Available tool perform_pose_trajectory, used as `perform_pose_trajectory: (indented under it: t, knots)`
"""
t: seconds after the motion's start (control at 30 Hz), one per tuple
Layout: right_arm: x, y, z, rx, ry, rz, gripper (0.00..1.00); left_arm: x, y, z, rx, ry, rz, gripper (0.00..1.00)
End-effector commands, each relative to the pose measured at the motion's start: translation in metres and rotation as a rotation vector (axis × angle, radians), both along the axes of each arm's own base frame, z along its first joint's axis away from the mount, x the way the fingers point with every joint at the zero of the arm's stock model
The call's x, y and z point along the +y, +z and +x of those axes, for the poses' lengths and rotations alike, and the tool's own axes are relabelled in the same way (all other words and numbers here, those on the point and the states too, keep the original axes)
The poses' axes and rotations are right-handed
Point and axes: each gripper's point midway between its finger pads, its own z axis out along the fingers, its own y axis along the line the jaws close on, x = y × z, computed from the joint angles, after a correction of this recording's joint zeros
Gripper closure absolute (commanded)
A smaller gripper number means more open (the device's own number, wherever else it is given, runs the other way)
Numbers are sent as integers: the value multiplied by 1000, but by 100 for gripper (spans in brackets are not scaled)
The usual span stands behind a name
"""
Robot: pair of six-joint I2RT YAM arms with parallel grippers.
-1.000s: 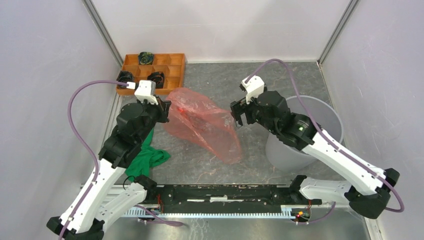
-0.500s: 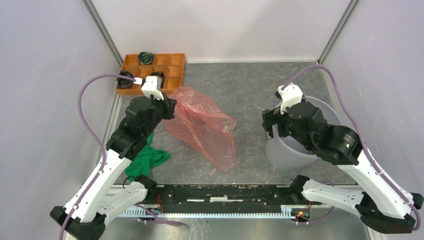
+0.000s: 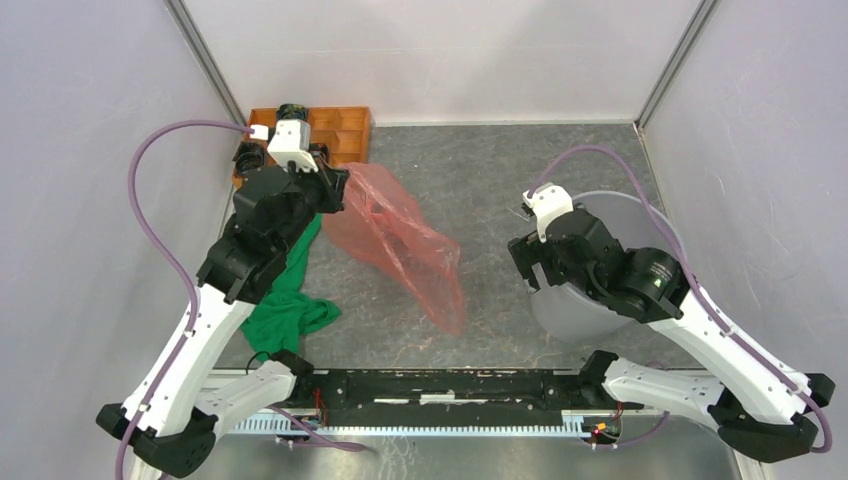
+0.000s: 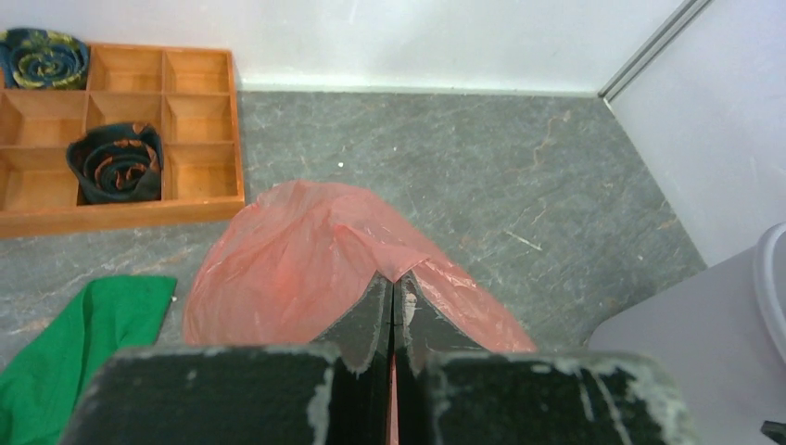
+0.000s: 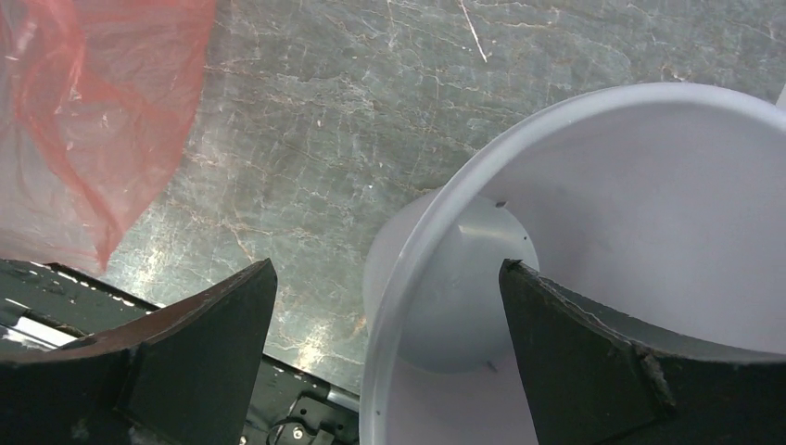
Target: Put the trash bags into the trash bin
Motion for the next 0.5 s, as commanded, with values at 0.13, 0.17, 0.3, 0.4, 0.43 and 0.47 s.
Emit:
perform_pose_trajectory:
  t: [0.13, 0.17, 0.3, 0.4, 0.43, 0.47]
  knots:
    - [8, 0, 5, -51, 54, 12, 17, 7, 44, 0, -100, 21, -12, 98]
    - [7, 0, 7, -54, 48, -3, 23, 8, 48, -1, -111, 24, -13, 98]
    - [-3, 0, 15, -86, 4, -54, 39, 16, 67, -9, -176, 33, -5, 98]
    - [13, 5, 20, -109, 67, -26, 63, 29, 85, -20, -265, 63, -17, 98]
    - [25, 8, 21, -113, 110, -2, 69, 35, 91, -25, -296, 76, -23, 98]
    - [37, 13, 23, -119, 153, 29, 73, 39, 97, -29, -326, 88, -32, 98]
